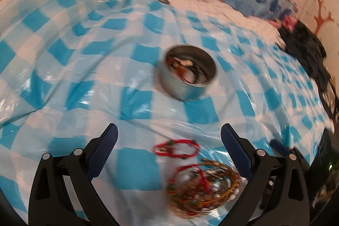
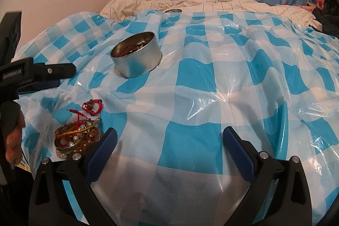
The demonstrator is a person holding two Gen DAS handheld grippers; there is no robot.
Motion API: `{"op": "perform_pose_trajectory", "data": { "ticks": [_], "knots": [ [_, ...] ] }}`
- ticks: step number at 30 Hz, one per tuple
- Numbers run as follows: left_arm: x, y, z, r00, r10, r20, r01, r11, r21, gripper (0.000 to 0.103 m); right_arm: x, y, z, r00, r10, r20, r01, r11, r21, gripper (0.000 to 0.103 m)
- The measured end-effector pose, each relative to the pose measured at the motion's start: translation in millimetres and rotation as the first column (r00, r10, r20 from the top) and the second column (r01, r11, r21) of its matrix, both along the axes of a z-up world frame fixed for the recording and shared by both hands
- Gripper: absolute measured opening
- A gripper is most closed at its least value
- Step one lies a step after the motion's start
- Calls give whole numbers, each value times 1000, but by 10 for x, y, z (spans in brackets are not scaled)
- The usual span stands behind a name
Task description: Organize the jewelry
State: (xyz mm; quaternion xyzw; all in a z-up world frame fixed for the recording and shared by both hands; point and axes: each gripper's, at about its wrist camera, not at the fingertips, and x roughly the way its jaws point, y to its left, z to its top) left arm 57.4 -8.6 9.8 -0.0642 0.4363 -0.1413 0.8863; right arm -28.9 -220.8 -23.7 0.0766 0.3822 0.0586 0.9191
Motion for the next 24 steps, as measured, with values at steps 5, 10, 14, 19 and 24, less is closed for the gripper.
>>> {"op": "perform_pose_trajectory", "data": {
  "ticks": [5, 10, 14, 19, 24],
  "knots": [
    [-23, 237, -46, 998, 60, -16, -61, 995, -76, 94, -26, -32, 39, 1000, 0, 24, 0, 1000, 31, 96],
    [-32, 160, -82, 1000, -7, -20, 6, 998, -60, 94, -44, -38, 131, 999, 11, 46, -12, 999, 34, 96],
    [49, 39, -87, 999, -44, -23, 44, 999, 9, 94, -46, -74, 173, 999, 3, 54, -6, 998, 55, 96],
    [50, -74, -159, 997, -79, -22, 81, 993, 82, 94, -40, -103, 199, 998, -5, 56, 0, 997, 77, 96],
    [57, -159, -257, 991, -126, -51, 132, 983, 128, 79, -39, -106, 206, 998, -3, 58, -2, 997, 82, 96]
  ]
}}
